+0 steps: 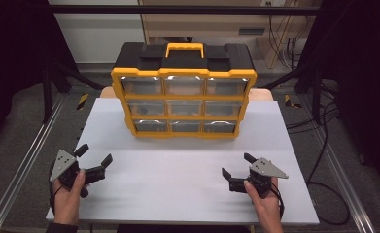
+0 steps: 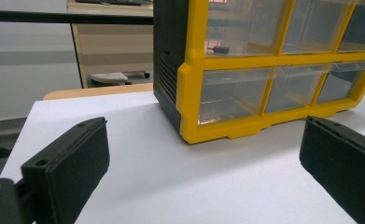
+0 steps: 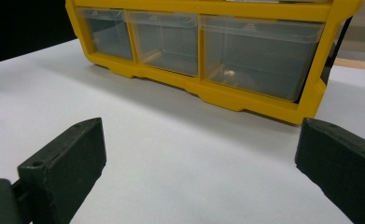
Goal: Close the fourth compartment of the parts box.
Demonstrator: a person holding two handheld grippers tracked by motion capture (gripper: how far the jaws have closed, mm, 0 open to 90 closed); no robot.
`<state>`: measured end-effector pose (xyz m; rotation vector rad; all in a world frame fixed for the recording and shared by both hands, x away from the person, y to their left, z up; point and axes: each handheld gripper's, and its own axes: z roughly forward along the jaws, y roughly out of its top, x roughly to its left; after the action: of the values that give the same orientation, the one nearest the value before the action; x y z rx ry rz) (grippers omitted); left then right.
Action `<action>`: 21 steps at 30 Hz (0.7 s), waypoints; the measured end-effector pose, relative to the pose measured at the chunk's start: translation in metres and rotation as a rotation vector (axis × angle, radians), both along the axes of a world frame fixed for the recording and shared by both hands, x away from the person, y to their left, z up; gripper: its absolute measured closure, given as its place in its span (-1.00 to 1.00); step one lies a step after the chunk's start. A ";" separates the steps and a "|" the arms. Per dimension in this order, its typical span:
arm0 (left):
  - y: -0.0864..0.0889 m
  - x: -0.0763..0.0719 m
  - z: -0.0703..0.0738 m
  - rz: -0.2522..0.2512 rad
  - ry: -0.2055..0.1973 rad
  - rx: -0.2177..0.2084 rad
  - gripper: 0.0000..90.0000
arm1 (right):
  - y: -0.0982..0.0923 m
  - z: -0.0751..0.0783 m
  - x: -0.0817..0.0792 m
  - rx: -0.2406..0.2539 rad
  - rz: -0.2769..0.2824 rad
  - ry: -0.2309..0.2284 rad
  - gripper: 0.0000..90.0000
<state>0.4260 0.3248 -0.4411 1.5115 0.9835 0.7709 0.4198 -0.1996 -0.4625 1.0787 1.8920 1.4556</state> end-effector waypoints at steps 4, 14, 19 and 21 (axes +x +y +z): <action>-0.001 -0.002 -0.002 -0.003 -0.001 0.009 -0.97 | 0.000 0.000 0.000 0.000 0.000 0.000 -0.95; -0.007 -0.006 -0.010 -0.040 -0.005 0.017 -0.97 | 0.000 0.000 0.000 0.000 -0.001 0.000 -0.95; -0.014 -0.007 -0.011 -0.067 -0.011 0.038 -0.97 | 0.000 0.000 0.000 -0.001 -0.001 -0.001 -0.95; -0.016 -0.008 -0.011 -0.072 -0.012 0.040 -0.97 | 0.000 0.000 0.000 0.000 -0.002 -0.002 -0.95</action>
<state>0.4182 0.3086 -0.4525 1.5665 0.9047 0.7513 0.4199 -0.2000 -0.4625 1.0792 1.8888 1.4549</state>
